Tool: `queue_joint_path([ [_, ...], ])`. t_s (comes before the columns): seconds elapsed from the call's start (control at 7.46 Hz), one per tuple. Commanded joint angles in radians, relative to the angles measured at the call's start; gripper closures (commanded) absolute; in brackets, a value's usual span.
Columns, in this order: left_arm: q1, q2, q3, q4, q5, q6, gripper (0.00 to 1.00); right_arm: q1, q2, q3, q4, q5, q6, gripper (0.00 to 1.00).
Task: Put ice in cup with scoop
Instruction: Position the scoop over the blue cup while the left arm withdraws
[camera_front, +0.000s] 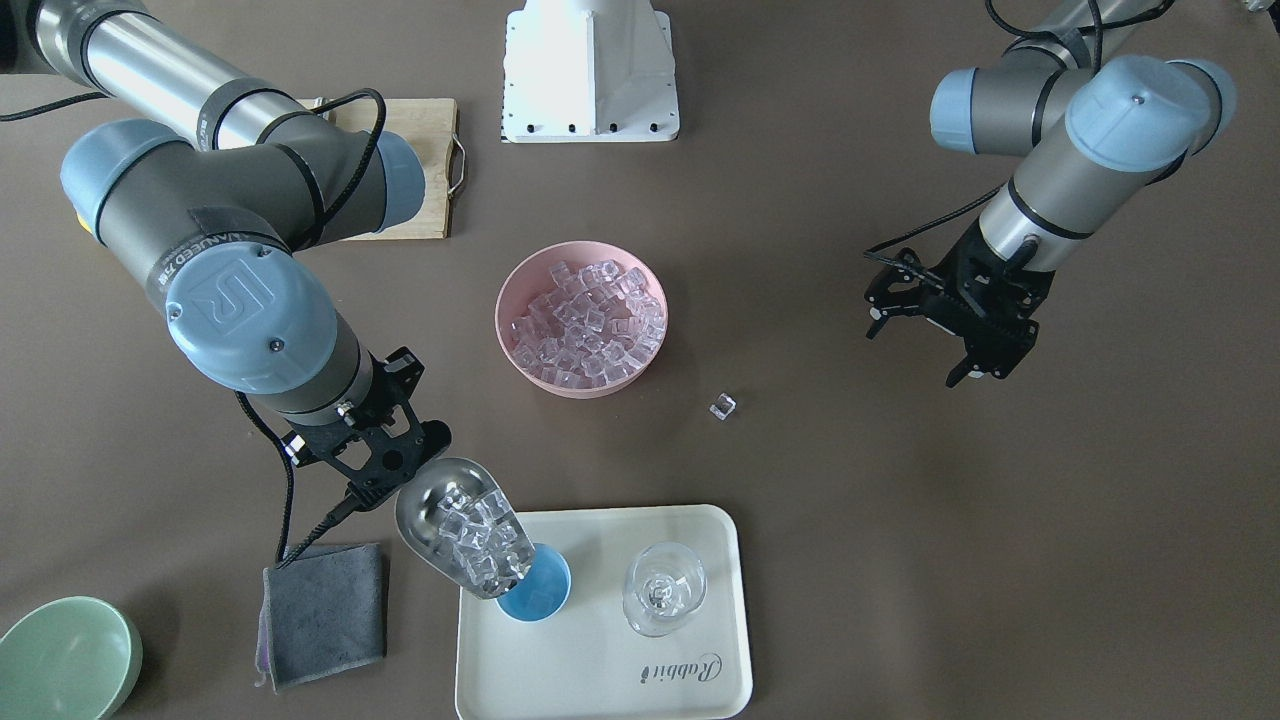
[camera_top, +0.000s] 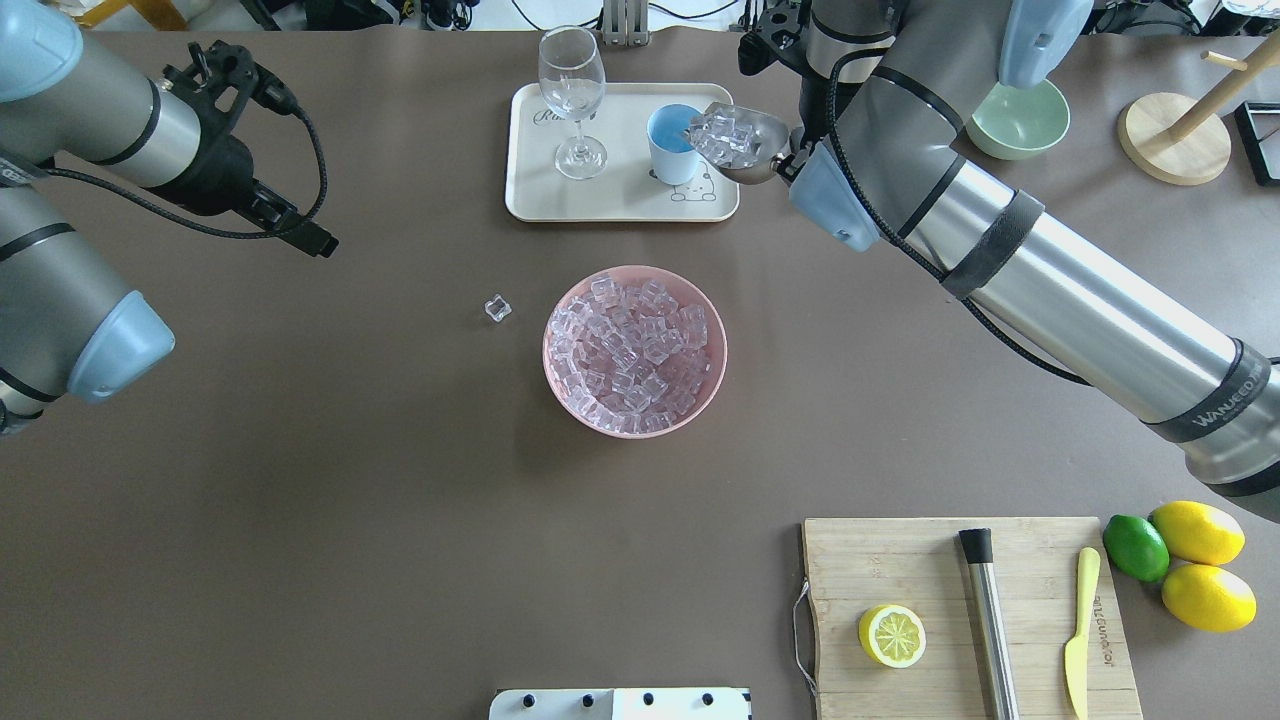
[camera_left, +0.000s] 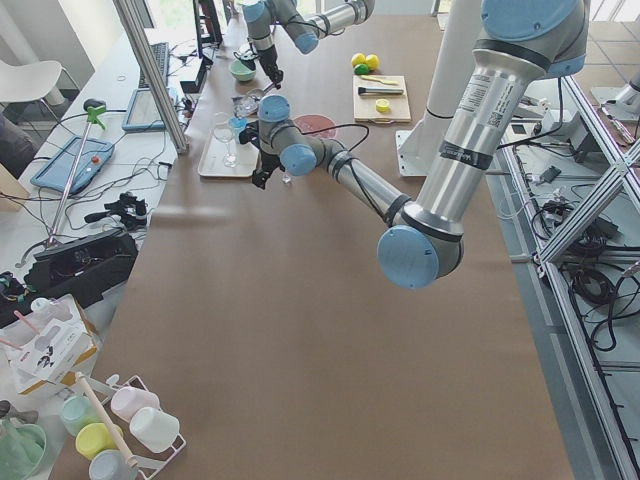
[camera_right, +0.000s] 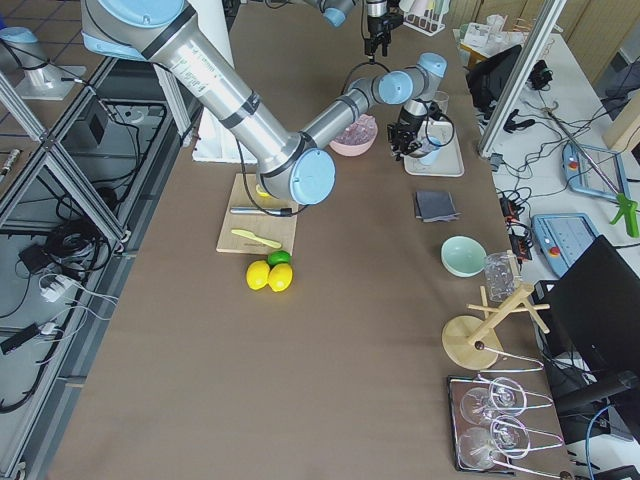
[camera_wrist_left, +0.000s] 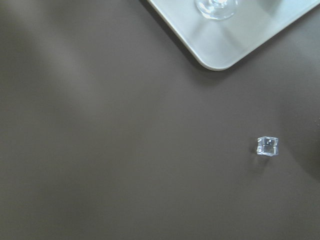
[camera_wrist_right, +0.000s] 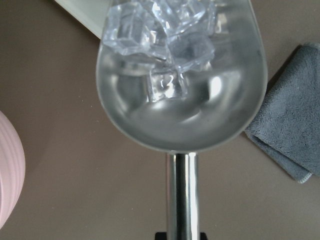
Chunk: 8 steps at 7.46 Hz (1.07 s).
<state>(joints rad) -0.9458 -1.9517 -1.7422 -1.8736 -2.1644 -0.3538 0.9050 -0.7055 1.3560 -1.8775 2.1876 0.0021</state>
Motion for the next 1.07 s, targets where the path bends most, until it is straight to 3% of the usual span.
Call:
queue_joint_path([
  [0.0,-0.079,0.077,-0.040,0.002,0.006,-0.098,0.02,0.000,0.030,-0.015,-0.078,0.000,-0.050,1.00],
  [0.27,-0.126,0.131,-0.034,0.007,0.006,-0.097,0.02,0.002,0.055,-0.020,-0.148,-0.003,-0.095,1.00],
  [0.54,-0.285,0.222,-0.028,0.019,0.003,-0.097,0.02,0.009,0.087,-0.044,-0.195,-0.012,-0.131,1.00],
  [0.94,-0.401,0.304,0.030,0.037,0.005,-0.094,0.02,0.043,0.125,-0.103,-0.215,-0.011,-0.165,1.00],
])
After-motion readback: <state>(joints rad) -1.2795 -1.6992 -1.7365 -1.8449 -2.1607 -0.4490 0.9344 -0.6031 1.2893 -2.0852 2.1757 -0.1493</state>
